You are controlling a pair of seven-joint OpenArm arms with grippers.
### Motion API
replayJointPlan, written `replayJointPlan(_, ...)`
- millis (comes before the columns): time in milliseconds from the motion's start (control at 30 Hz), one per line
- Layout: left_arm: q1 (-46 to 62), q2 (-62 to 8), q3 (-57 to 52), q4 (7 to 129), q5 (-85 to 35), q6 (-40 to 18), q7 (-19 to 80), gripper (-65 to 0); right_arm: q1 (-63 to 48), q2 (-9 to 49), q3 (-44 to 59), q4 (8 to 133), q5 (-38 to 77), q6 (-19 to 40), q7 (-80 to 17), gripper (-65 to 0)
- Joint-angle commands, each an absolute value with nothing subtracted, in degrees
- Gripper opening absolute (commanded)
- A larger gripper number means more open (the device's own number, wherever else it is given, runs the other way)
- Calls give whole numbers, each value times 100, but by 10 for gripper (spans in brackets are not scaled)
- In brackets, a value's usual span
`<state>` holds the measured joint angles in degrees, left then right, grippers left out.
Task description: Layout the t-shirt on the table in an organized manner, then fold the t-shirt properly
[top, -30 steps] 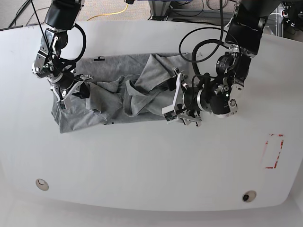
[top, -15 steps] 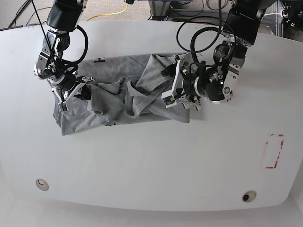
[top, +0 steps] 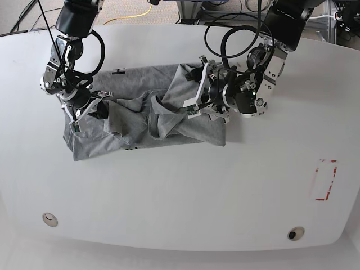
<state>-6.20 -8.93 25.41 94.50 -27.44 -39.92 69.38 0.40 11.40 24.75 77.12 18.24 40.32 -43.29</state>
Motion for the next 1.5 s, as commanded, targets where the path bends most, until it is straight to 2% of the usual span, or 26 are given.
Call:
replayJointPlan(0, -725, -848, 2527, 9534, -2835, -4000, 6853, -257, 48, 1165, 2466, 7714, 1622, 4000, -4585, -637)
replayJointPlan(267, -760, -725, 2730, 9552, -2844, -4000, 6853, -261, 40, 1165, 2475, 7723, 1622, 4000, -4585, -637)
replayJointPlan(333, -760, -725, 2809, 9552, -2844, -4000, 6853, -283, 40, 1165, 2475, 7723, 1622, 4000, -4585, -637)
replayJointPlan(433, -769, -699, 2879, 9552, -2835, -4000, 6844, -399, 40, 1165, 2484, 7723, 1622, 4000, -4585, -637)
replayJointPlan(567, -778, -681, 2932, 9552, -2835, -4000, 6835, -635, 40, 1165, 2484, 7723, 1631, 4000, -4585, -637)
replayJointPlan(600, -787, -681, 2958, 9543, -2835, -4000, 6835, -650, 40, 1165, 2484, 7723, 1631, 4000, -4585, -637)
replayJointPlan(833, -980, -567, 3081, 9552, -2835, -4000, 6835, -621, 40, 1165, 2492, 7723, 1622, 4000, -4585, -637)
replayJointPlan(1133, -1358, 145, 3204, 9499, -2826, -4000, 6835, -621, 48, 1147, 2492, 7723, 1622, 4000, -4585, -637)
replayJointPlan(1467, -1807, 900, 3662, 8769, -2826, -4000, 6826, -615, 48, 1147, 2492, 7732, 1622, 4000, -4585, -637)
